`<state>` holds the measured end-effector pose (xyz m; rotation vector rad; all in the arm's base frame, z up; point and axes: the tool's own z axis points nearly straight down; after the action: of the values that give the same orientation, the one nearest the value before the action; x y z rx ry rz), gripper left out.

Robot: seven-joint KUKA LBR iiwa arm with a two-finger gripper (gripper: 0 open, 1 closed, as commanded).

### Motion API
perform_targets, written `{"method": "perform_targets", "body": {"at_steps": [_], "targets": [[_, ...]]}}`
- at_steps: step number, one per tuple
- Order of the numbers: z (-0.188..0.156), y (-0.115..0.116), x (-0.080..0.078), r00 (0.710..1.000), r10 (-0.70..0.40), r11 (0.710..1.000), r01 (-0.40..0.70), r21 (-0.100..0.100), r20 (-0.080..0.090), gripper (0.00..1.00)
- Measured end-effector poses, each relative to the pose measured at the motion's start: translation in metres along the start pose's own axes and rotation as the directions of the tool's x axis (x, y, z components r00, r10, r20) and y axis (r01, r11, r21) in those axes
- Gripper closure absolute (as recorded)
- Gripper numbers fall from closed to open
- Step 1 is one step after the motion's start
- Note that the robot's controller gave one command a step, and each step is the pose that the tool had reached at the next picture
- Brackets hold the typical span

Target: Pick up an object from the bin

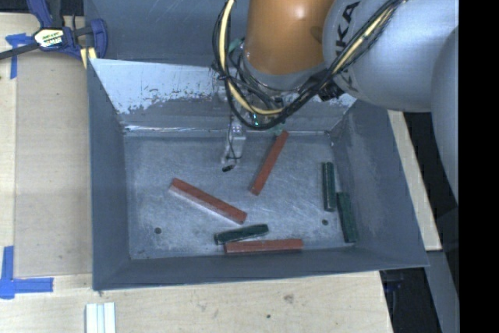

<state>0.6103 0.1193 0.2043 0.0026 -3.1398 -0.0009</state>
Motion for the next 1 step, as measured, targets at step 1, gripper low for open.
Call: {"method": "perform_targets", "body": {"at_steps": [1], "targets": [[0.1178, 0.0014, 0.0215, 0.997, -0.080, 0.997, 0.080, 0.000, 0.005, 0.00]]}}
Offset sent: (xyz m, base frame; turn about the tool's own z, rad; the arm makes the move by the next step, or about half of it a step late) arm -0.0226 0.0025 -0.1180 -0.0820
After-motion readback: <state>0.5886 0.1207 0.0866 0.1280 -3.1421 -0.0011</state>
